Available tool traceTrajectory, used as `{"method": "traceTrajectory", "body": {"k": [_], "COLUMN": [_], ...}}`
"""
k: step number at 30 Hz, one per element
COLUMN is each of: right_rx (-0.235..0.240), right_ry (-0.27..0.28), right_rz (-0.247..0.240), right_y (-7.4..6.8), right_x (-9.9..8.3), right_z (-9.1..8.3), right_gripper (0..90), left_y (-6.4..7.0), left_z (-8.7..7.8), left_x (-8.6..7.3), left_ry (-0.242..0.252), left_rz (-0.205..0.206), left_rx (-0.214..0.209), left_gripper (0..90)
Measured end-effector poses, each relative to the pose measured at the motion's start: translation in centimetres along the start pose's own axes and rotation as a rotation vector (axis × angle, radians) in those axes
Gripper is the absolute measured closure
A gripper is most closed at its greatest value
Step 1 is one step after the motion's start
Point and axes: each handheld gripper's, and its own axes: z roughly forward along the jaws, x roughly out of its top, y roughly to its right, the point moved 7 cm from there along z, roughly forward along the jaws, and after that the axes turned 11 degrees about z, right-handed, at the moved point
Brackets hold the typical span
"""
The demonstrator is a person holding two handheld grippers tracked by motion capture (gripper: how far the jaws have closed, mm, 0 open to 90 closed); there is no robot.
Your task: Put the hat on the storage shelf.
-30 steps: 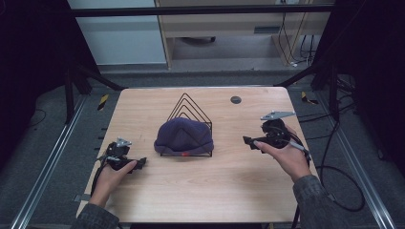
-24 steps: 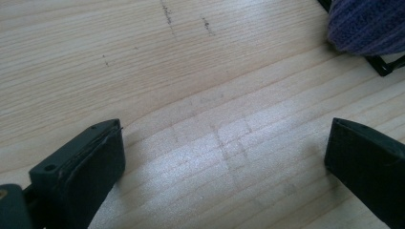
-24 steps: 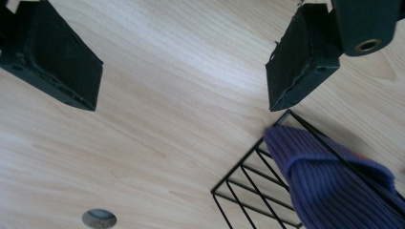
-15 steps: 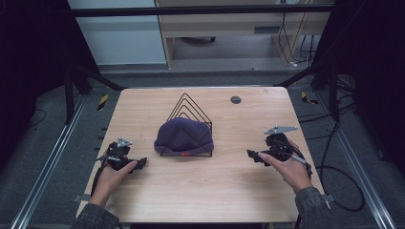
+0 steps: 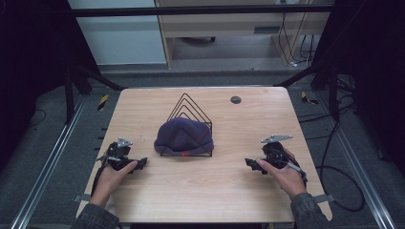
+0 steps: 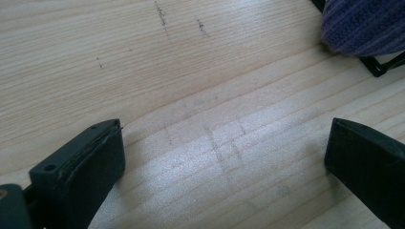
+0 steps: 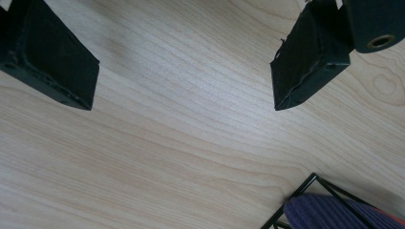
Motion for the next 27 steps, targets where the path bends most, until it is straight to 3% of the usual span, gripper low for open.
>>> {"method": "traceTrajectory", "body": {"k": [8,12,21,24,27], "right_rx": [-0.015,-0.035,-0.069,-0.062,-0.064], "right_ry": [-0.030,-0.054,0.032,0.076,0.076], "right_rz": [0.008,-0.034,-0.132,-0.129,-0.126], "right_y": [-0.3,-0.3,-1.1,-1.1,-1.2], "right_x": [-1.2,-1.9,-2.4,-2.5,-2.5], "right_z": [1.5,2.2,3.1,3.3,3.3], "right_gripper": [9.4,8.0,3.4,3.1,3.1], "left_y": [0.0,0.1,0.2,0.2,0.3], "left_z": [0.0,0.0,0.0,0.0,0.0], "left_x": [0.0,0.0,0.0,0.0,0.1], "left_ry": [0.001,0.003,0.003,0.002,0.004], "left_rz": [0.001,0.000,0.001,0.003,0.001], "left_rx": [0.000,-0.001,-0.002,-0.001,-0.002], "left_gripper": [0.0,0.0,0.0,0.0,0.0]}}
